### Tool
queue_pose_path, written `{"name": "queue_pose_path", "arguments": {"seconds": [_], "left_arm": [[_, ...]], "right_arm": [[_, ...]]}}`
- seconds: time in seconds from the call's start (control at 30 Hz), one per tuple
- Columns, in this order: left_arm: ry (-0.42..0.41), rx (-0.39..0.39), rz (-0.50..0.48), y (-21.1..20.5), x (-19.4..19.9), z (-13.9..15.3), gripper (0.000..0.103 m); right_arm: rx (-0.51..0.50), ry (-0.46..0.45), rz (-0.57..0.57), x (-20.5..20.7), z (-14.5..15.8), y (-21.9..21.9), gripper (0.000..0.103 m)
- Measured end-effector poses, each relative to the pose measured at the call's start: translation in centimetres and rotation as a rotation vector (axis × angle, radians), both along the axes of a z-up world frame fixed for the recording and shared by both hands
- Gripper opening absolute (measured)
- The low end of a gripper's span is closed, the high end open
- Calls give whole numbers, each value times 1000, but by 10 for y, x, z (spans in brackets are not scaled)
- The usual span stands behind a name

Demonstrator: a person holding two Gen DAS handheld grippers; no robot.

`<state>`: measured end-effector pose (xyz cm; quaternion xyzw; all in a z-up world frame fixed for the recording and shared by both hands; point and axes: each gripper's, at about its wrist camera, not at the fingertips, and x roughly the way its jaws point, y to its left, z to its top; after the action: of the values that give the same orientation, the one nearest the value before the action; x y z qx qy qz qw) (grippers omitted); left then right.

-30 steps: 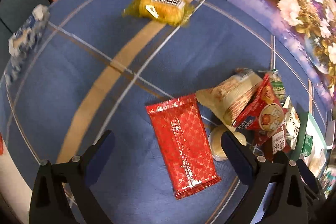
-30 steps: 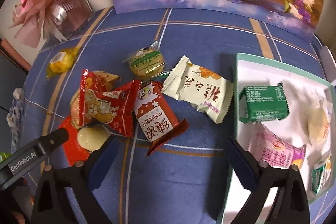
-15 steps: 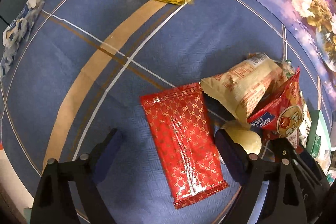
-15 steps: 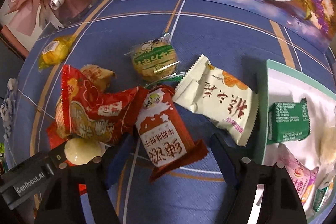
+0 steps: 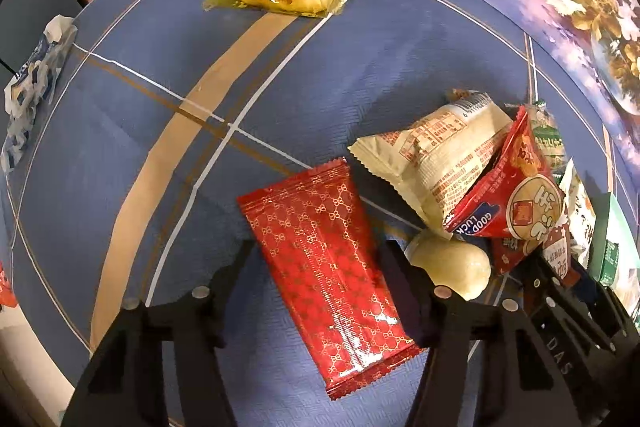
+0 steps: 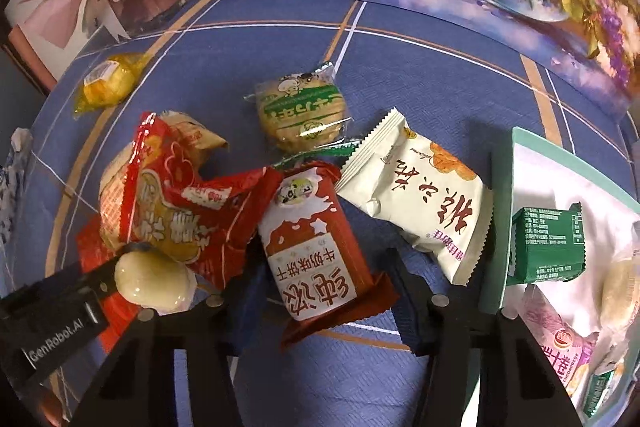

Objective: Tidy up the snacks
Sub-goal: 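Grasp the red wafer pack with the left tool while the right tool grasps the milk biscuit pack, then lift the red wafer pack with the left tool while the right tool carries the biscuit pack over the tray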

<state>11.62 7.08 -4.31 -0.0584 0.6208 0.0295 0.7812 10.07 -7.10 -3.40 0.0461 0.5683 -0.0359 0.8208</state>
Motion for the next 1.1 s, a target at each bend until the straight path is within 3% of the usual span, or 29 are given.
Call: {"name": "queue_pose_path", "arguments": {"seconds": [0.2,0.43,0.67,1.1], "left_arm": [[-7,-7,0,3,-2,2,59],[-6,-51,16,17,-9,5,55],[-8,-94,19,40,-22,10,54],[-56,-127,33,48,-26,41,52]], "right_arm": [[-8,-4,2,-10,0,4,48],[1,16,-26,-23,1,6,47],[74,44,-71,-35,6,-3,45],[110,-17,-115,-70,47,-22,45]]}}
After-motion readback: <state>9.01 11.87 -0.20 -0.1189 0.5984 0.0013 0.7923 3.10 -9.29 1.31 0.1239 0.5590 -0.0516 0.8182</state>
